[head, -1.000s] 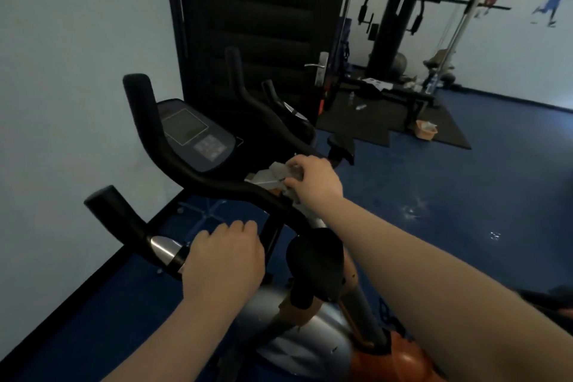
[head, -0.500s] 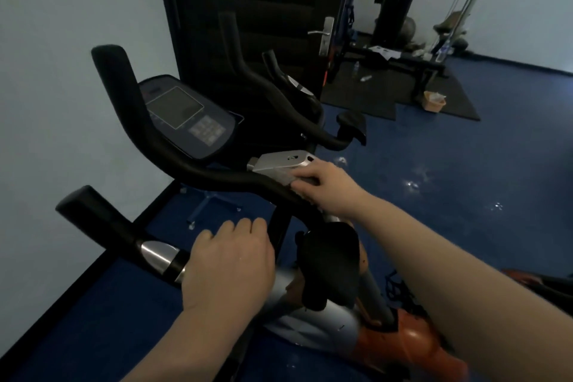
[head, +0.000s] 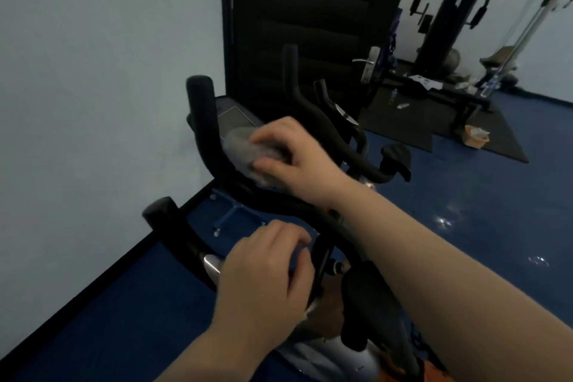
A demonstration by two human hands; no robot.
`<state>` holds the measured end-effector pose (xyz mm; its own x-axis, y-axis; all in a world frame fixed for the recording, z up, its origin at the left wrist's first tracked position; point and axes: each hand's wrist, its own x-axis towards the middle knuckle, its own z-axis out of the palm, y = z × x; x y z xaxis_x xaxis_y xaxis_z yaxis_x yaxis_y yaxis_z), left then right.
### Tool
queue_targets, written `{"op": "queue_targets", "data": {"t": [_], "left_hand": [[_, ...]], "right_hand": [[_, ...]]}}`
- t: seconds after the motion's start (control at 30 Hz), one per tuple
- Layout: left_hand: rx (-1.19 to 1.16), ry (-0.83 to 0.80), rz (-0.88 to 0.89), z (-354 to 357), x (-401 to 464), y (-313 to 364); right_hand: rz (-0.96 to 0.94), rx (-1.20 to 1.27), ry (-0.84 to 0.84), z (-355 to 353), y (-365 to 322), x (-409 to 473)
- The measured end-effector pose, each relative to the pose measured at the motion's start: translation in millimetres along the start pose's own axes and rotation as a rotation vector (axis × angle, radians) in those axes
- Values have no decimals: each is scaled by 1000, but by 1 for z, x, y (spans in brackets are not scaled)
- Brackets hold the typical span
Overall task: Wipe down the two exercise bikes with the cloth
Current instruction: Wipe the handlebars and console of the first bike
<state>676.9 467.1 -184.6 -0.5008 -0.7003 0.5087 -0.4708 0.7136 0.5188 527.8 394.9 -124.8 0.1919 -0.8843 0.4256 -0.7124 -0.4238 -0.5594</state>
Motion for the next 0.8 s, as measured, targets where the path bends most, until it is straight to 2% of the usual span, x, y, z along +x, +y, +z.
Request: {"op": "queue_targets", "data": {"t": [0.1,0.23,0.4,0.6,0.8], "left_hand": [[220,21,23,-22,7,-25],[484,27,39,-22,9,-44],[468,51,32,-16,4,-43],[320,-16,16,-1,-6,-19],[343,-129,18,12,-9,-6]], "right_hand": [[-26,2,-170,18,3,-8],[-33,-34,-193,15,20,-36],[62,-25,-246,-2,34,-56],[236,128,-171,-13,45,-73],[356,92,-107,-18,45,-91]]}}
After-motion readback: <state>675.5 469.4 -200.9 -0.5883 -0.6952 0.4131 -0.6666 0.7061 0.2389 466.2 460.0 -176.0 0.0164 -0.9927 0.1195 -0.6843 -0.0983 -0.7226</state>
